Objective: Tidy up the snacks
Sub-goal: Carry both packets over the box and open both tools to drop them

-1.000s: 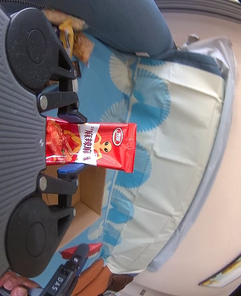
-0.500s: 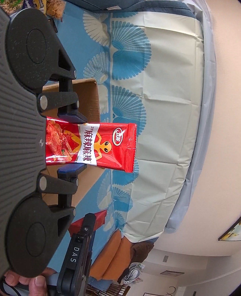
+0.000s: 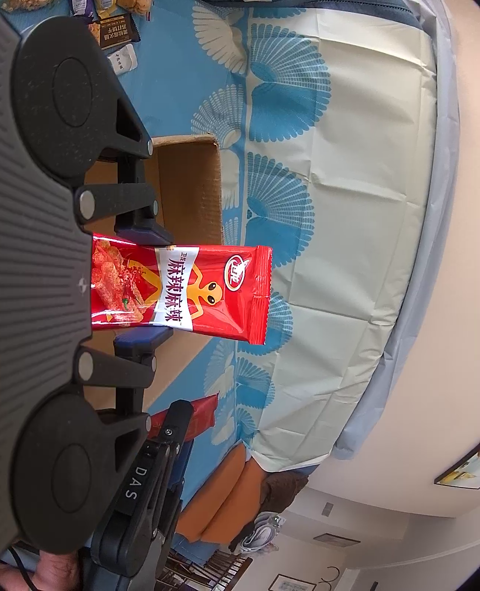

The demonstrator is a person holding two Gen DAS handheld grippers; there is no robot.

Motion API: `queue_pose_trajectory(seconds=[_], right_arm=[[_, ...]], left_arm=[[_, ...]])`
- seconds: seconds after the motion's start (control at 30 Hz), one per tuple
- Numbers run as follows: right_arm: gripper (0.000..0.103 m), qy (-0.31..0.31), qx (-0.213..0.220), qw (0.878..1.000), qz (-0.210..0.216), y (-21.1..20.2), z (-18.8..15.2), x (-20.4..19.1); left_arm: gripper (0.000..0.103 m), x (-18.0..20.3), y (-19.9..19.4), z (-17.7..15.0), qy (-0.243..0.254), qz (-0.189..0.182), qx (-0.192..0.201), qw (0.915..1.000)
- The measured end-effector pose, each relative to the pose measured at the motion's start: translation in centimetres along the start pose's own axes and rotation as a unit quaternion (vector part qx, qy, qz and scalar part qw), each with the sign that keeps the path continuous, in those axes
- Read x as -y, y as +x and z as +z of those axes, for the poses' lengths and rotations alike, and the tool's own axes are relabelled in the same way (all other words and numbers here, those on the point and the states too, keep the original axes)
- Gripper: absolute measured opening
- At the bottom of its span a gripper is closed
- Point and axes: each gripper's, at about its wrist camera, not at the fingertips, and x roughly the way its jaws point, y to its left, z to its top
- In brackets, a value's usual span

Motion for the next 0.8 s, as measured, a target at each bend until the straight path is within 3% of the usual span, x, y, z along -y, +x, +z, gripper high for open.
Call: queue_pose_trajectory(seconds=[0.57, 0.67, 0.73, 0.8], right_arm=[[0.045, 0.0, -0.007, 1.0, 0.0, 0.42, 0.08, 0.15], [0.053, 0.0, -0.011, 1.0, -0.005, 0.65, 0.11, 0.2], [0.063, 0.001, -0.011, 1.0, -0.011, 0.72, 0.1, 0.19], [0.067, 0.002, -0.011, 1.0, -0.014, 0.78, 0.04, 0.17]], left_arm=[[0.051, 0.15, 0.24, -0.01, -0.006, -0.001, -0.006, 1.0], [0.062, 0.12, 0.49, -0.04, -0.009, -0.005, -0.016, 0.9998], [0.063, 0.19, 0.41, -0.08, -0.004, -0.002, -0.013, 0.9999], [0.064, 0.19, 0.28, -0.04, 0.0, 0.001, -0.009, 1.0]])
